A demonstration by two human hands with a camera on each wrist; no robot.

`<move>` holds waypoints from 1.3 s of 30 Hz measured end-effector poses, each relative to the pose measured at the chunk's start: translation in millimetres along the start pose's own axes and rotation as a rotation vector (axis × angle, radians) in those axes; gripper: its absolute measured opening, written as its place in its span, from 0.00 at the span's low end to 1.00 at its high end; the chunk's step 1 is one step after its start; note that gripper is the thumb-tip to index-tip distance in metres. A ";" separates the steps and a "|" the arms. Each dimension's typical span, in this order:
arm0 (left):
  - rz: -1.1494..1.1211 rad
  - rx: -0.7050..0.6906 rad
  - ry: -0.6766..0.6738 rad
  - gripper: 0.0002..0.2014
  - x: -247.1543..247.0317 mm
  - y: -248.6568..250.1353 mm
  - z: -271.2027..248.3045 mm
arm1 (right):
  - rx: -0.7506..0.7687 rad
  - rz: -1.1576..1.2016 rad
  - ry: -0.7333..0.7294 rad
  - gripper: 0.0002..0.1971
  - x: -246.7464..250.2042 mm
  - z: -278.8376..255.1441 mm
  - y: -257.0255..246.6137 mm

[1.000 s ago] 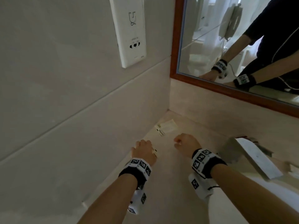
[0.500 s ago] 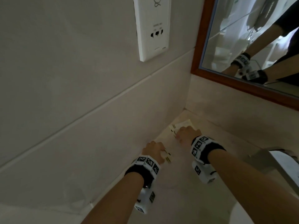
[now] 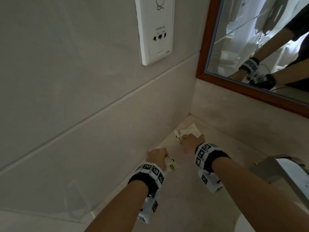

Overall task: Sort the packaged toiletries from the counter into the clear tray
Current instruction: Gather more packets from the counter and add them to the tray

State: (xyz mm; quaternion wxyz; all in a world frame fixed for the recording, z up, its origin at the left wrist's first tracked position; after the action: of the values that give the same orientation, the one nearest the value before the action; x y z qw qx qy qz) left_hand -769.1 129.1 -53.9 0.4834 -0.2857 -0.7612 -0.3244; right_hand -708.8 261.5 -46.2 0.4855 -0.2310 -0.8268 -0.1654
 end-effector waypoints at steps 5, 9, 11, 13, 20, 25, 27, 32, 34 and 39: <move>0.037 0.001 0.022 0.20 0.6 1.9 -3.6 | 0.019 0.002 0.039 0.19 4.8 -8.7 -0.8; 0.053 0.002 0.017 0.19 0.2 1.8 -4.3 | 0.049 0.001 0.128 0.14 1.1 -19.2 -1.2; 0.058 0.003 0.026 0.19 -0.1 2.1 -5.2 | 0.081 -0.033 0.164 0.13 -4.9 -21.6 -3.1; 0.061 0.009 0.050 0.18 -0.5 3.0 -7.3 | 0.100 -0.044 0.185 0.13 -7.5 -24.3 -4.5; -0.029 0.091 0.147 0.12 -2.5 -4.3 -26.1 | -0.026 0.544 0.345 0.06 -10.6 -54.5 3.4; -0.260 0.229 0.178 0.16 2.5 -7.5 -43.7 | -0.023 0.986 0.459 0.07 -5.9 -81.6 12.0; -0.361 0.254 0.234 0.16 8.3 2.1 -50.8 | -0.007 1.103 0.466 0.07 -5.4 -92.8 16.5; -0.625 0.191 0.338 0.14 18.8 45.3 -73.0 | -0.042 1.418 0.482 0.10 -16.0 -126.6 38.3; -0.671 0.170 0.359 0.13 19.6 64.9 -85.9 | -0.089 1.538 0.480 0.09 -18.9 -148.4 49.9; -0.728 0.138 0.372 0.15 15.6 108.3 -115.3 | -0.161 1.611 0.544 0.09 -22.0 -211.0 91.7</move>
State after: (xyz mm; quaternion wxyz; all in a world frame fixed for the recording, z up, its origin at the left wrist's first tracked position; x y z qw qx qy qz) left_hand -630.3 110.0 21.3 0.4844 0.0988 -0.7323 -0.4683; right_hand -496.5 228.5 39.0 0.6188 -0.7345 -0.2504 0.1222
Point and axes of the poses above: each hand's wrist, its own z-axis towards the middle knuckle, its own x-axis out of the back of the hand, y = z × x, the point moved 5 cm from there along z, towards the middle knuckle, and after that the axes turned 2 degrees about y, right-handed, at the moved point
